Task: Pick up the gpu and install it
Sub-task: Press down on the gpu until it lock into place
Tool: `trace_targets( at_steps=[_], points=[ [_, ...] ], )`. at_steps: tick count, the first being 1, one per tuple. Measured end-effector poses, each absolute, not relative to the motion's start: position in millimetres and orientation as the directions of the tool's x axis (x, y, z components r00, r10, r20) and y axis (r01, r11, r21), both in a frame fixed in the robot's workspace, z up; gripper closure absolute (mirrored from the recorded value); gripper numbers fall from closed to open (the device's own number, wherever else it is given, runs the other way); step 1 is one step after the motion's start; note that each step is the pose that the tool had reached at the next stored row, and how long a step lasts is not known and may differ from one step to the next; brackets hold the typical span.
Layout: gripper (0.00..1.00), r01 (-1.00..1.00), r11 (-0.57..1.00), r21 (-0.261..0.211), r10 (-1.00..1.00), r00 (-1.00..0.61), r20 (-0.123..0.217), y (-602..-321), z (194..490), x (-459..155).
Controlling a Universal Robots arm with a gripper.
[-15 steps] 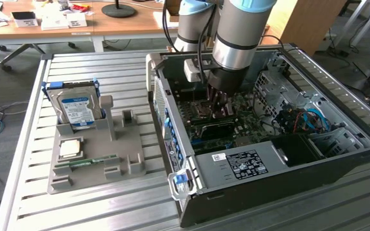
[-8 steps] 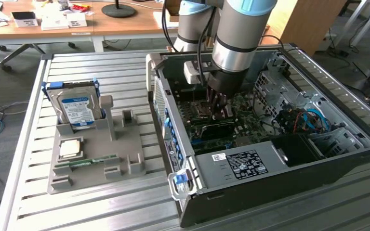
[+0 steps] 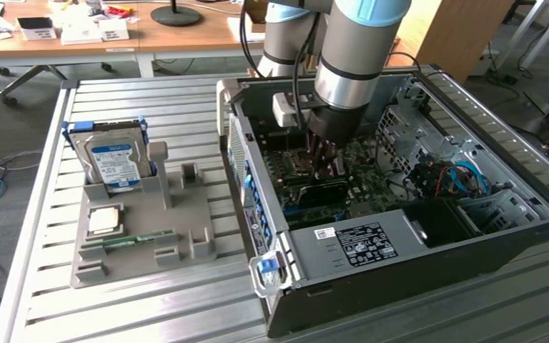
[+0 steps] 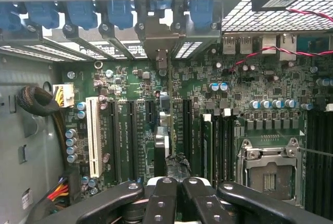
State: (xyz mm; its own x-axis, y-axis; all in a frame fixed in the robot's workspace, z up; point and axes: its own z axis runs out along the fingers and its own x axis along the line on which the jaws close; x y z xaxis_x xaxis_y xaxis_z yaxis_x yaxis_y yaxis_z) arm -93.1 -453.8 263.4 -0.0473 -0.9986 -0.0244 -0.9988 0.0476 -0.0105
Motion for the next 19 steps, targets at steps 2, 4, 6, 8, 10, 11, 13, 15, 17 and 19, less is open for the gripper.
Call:
trace_targets(
  at_steps=[2,4,6,8,10,11,13,15,17,19],
  points=[
    [0.89,-0.999,0.048,-0.011,-0.999,-0.047,-0.025,-453.8,262.7,-93.1],
    [0.89,-0.999,0.048,-0.01,-0.999,-0.047,-0.024,-453.9,261.8,-93.1],
    [0.89,-0.999,0.048,-0.01,-0.999,-0.047,-0.024,-453.9,261.7,-93.1],
    [0.89,-0.999,0.048,-0.01,-0.999,-0.047,-0.025,-453.9,261.6,-93.1],
    [0.89,-0.999,0.048,-0.011,-0.999,-0.047,-0.025,-454.0,261.4,-93.2],
    [0.89,-0.999,0.047,-0.011,-0.999,-0.047,-0.025,-454.0,261.4,-93.3],
    [0.89,-0.999,0.047,-0.011,-0.999,-0.047,-0.025,-454.0,261.4,-93.3],
    [0.89,-0.999,0.048,-0.011,-0.999,-0.047,-0.025,-454.1,261.3,-93.6],
    [0.89,-0.999,0.048,-0.01,-0.999,-0.047,-0.024,-454.2,260.9,-94.5],
    [0.89,-0.999,0.047,-0.01,-0.999,-0.047,-0.024,-454.1,260.8,-94.5]
  ],
)
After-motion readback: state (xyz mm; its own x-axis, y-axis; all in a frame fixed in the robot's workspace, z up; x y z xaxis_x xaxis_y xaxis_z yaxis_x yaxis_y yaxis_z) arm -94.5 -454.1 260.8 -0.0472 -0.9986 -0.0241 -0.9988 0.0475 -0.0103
